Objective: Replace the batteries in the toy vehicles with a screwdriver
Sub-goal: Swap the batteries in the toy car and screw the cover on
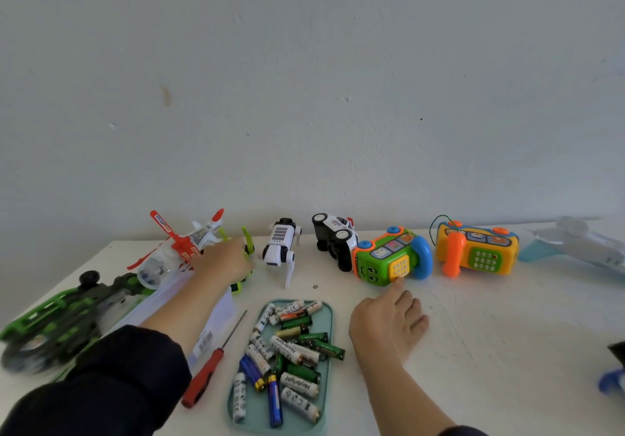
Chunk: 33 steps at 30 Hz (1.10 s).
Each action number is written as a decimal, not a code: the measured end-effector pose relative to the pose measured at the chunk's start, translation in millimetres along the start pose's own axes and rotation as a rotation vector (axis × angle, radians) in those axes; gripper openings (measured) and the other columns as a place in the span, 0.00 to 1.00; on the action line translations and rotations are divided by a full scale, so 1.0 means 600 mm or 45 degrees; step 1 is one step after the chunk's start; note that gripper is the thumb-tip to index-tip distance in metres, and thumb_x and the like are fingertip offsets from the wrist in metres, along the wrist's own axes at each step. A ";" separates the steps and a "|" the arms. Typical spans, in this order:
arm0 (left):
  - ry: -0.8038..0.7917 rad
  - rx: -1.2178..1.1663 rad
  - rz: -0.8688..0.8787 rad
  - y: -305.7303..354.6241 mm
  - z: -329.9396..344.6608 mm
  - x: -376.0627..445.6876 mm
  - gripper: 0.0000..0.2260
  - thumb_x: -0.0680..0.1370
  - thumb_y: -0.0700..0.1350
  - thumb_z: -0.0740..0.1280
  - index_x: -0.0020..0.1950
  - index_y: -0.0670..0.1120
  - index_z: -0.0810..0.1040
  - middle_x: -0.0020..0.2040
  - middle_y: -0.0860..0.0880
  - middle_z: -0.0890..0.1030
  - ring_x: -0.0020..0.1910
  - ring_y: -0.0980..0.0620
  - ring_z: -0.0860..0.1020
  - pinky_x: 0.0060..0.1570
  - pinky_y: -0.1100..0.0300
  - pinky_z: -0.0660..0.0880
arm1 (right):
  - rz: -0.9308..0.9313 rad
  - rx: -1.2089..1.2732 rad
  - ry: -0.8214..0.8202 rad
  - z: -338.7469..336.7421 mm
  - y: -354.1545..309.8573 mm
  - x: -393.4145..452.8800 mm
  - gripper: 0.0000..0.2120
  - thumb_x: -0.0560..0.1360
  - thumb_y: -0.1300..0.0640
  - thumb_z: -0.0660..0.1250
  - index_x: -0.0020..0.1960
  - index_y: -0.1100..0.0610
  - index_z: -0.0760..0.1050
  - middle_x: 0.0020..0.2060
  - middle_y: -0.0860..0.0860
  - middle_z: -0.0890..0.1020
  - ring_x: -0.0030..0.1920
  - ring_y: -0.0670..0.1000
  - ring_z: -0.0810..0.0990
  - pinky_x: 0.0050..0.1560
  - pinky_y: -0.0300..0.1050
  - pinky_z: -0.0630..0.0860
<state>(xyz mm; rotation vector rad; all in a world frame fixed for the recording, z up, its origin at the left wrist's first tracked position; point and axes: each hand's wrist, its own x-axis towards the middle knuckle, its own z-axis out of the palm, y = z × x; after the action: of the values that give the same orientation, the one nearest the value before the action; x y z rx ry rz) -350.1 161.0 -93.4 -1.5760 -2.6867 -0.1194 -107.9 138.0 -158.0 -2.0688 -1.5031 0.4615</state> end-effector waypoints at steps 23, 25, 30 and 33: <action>-0.558 -2.522 -0.628 0.062 -0.095 -0.216 0.15 0.78 0.40 0.49 0.36 0.48 0.71 0.24 0.44 0.76 0.29 0.50 0.68 0.35 0.60 0.57 | -0.372 1.109 -0.508 -0.066 0.047 -0.033 0.11 0.81 0.54 0.57 0.54 0.53 0.78 0.53 0.47 0.79 0.59 0.46 0.74 0.51 0.30 0.67; -0.732 -2.562 -0.631 0.105 -0.068 -0.253 0.14 0.77 0.39 0.48 0.38 0.44 0.71 0.24 0.43 0.75 0.29 0.50 0.68 0.36 0.59 0.58 | -0.448 1.176 -0.651 -0.096 0.052 -0.049 0.15 0.80 0.46 0.57 0.55 0.53 0.77 0.54 0.46 0.79 0.58 0.43 0.74 0.50 0.29 0.67; -0.909 -2.470 -0.569 0.203 -0.028 -0.313 0.11 0.78 0.43 0.57 0.39 0.46 0.75 0.31 0.46 0.79 0.33 0.49 0.75 0.38 0.60 0.64 | -0.598 1.427 -0.754 -0.130 0.064 -0.074 0.25 0.63 0.46 0.70 0.56 0.55 0.74 0.45 0.43 0.83 0.45 0.37 0.80 0.43 0.27 0.72; -0.884 -2.142 -0.434 0.223 -0.025 -0.327 0.06 0.77 0.43 0.62 0.42 0.48 0.77 0.38 0.46 0.79 0.38 0.49 0.76 0.43 0.57 0.68 | -0.508 1.443 -0.529 -0.131 0.087 -0.075 0.28 0.57 0.50 0.76 0.55 0.55 0.75 0.42 0.49 0.84 0.42 0.45 0.82 0.39 0.36 0.75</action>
<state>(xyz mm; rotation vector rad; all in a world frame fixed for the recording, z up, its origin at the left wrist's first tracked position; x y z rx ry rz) -137.9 54.0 -83.0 -1.1336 -3.2632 -2.8656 -38.3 66.0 -128.7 -0.8025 -1.3109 1.2605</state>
